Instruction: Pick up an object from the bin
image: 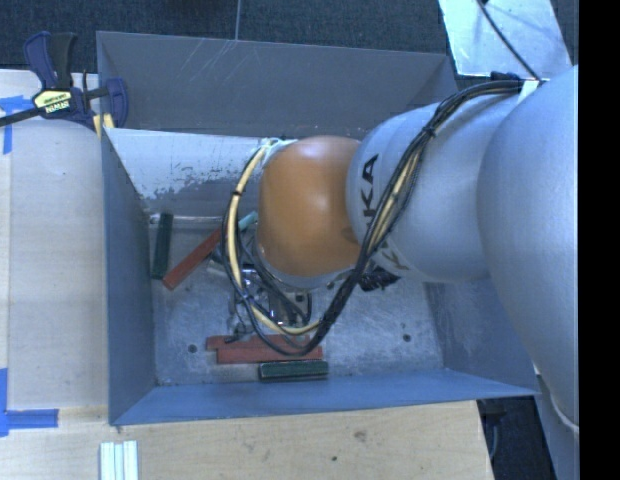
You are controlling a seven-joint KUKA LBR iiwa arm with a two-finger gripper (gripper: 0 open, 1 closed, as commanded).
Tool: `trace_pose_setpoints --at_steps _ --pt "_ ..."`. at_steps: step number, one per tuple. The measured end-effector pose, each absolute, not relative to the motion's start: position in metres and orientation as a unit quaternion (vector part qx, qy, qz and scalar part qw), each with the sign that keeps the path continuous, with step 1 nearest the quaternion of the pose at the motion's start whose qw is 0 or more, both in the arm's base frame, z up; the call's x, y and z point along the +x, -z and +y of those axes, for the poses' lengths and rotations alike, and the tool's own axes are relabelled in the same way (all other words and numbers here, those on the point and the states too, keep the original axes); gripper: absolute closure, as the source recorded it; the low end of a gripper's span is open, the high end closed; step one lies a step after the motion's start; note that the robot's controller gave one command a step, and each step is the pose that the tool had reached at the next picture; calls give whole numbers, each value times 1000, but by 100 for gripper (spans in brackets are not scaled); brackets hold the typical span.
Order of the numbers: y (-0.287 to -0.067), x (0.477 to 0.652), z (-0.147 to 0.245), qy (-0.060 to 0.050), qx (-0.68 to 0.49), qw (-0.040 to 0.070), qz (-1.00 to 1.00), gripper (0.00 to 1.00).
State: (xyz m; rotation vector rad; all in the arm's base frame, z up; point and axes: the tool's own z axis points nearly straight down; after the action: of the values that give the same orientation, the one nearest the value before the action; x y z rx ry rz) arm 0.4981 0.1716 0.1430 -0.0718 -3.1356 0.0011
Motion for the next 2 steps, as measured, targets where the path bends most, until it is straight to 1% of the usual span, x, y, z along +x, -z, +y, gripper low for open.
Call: trace_pose_setpoints --at_steps 1,2 --pt "-130 488 205 0 26 1 -1000 100" --pt "-152 488 179 0 22 -2 -1000 100"
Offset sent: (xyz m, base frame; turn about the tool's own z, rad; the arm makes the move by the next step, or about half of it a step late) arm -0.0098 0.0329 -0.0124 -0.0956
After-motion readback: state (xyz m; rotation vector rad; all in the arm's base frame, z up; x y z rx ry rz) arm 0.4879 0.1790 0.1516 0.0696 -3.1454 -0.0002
